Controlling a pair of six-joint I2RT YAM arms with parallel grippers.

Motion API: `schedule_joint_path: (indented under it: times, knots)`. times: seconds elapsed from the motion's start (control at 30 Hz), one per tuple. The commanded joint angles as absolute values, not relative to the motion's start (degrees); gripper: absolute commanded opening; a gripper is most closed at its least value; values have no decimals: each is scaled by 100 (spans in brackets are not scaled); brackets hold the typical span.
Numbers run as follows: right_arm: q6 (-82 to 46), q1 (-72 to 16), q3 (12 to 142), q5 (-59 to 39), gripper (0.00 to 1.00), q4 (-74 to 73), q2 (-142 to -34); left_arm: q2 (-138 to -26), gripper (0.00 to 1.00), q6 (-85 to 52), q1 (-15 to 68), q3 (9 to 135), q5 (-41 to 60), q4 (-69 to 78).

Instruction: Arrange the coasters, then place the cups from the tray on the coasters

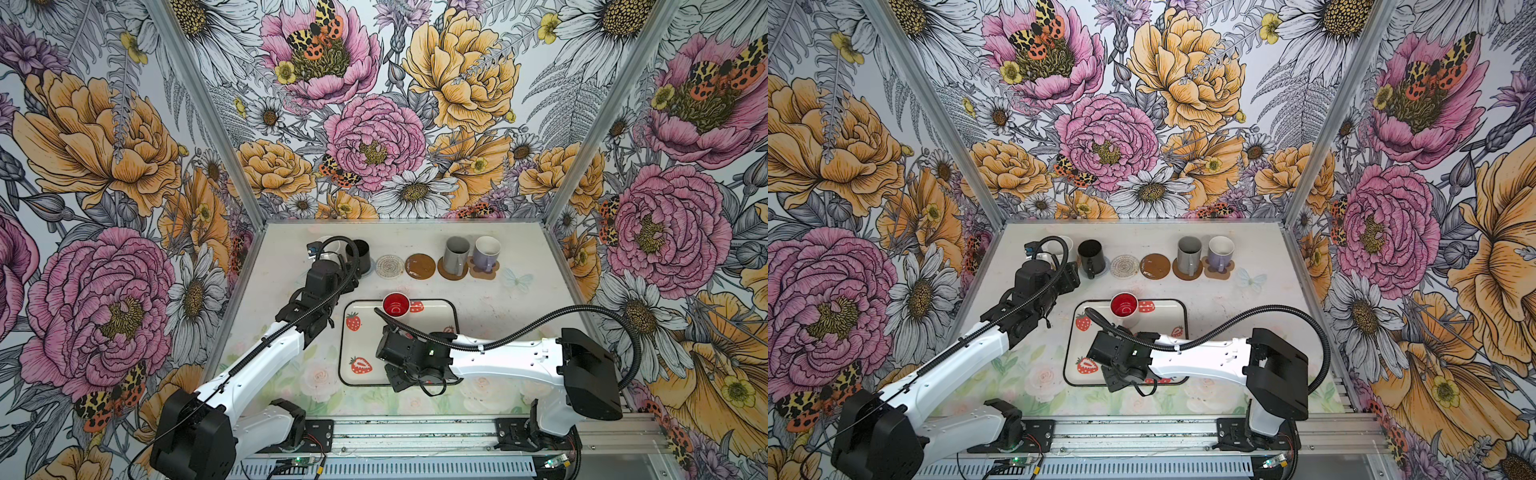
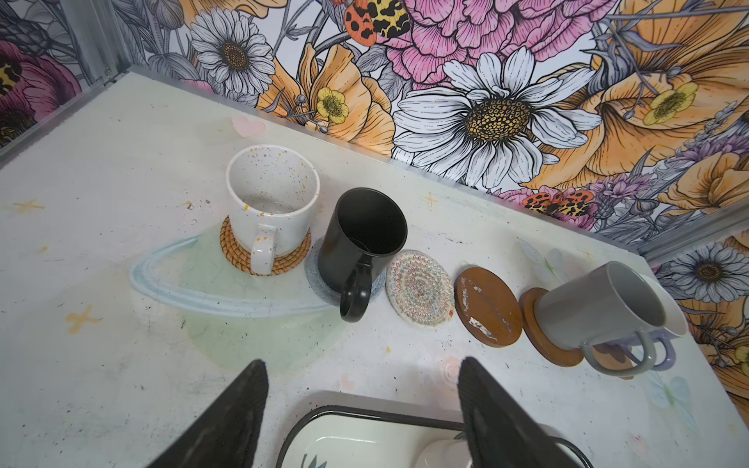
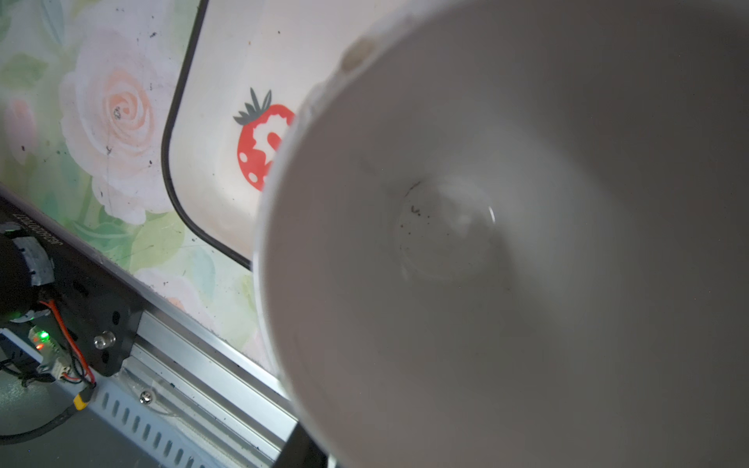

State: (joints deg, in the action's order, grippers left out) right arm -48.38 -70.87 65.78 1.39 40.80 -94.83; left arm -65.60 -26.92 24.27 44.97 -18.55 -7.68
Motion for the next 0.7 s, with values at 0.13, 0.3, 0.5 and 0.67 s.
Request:
schedule_joint_path:
  times: [0.13,0.3,0.5,0.67]
  knots:
    - [-4869,-6979,6530,96,31,3885,-9619,-6671,76,-2742,2339,4456,-1679,-625]
    - [-4878,-6935,6521,79,26,3876,-9637,-6713,76,-2734,2314,4447,-1652,-611]
    - [-4855,-6917,6524,36,14,3891,-9659,-6776,76,-2742,2278,4460,-1600,-614]
    - [-4847,-6917,6504,33,4,3900,-9670,-6776,76,-2734,2268,4456,-1591,-606]
